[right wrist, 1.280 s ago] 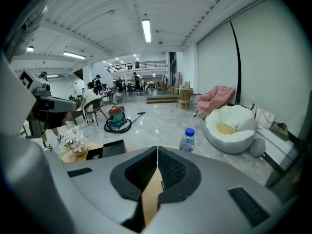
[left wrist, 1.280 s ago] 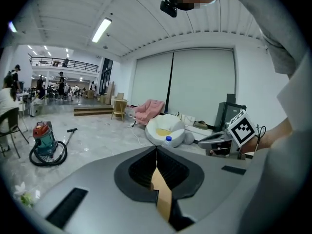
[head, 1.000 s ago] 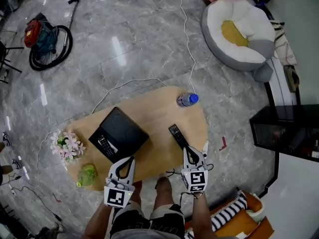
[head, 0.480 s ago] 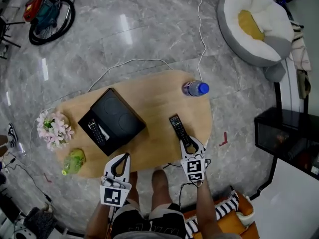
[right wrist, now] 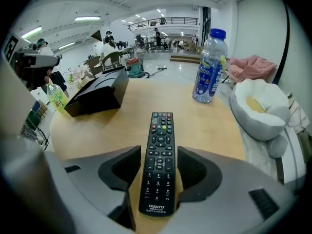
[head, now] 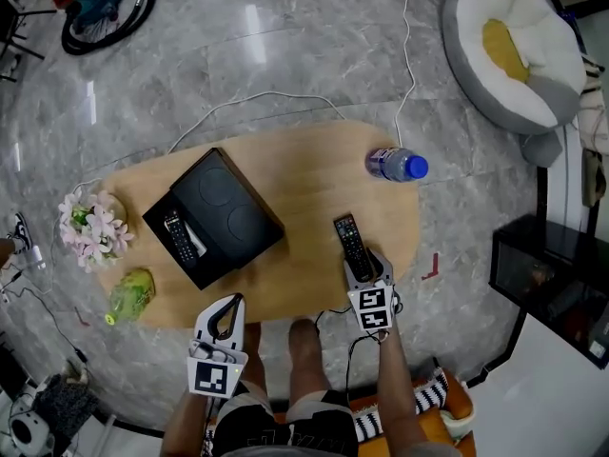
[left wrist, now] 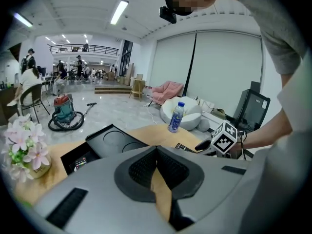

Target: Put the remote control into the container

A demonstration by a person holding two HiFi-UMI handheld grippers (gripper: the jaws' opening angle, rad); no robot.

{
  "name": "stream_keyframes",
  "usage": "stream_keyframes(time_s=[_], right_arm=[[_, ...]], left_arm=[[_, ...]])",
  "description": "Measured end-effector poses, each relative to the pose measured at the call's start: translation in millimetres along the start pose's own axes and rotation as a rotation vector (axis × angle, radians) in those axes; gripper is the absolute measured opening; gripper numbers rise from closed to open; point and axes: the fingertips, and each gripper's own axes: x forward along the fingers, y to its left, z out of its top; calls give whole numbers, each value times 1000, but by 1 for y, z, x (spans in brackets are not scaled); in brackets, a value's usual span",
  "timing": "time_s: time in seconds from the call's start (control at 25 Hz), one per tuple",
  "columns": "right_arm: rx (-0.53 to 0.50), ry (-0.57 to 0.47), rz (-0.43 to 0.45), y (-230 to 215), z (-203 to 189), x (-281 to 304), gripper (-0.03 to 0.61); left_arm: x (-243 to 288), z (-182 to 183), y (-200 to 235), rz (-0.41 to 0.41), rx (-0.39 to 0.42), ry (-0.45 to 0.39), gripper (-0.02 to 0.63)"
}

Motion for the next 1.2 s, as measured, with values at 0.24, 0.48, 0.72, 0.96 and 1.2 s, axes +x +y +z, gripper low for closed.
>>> stream_keyframes(time_s=[0.24,0.48,0.72,0.96,1.2], right_arm=[[17,27,-1,-5,-8,16,222],[7,53,2,-1,-9,21,222],[19,78,16,-4,-10,21,221],[39,80,30,-3,-5,21,221],[59,50,56,11,18,5,221]], left_arm=[[5,-16,5,17,-20,20,8],[6,-22,10,26,-44,38,8],[4,-20,15,38,-61,39,8],[0,-17,24,49,-57,25,8],[-11,-7,33,62,-60,10,8]])
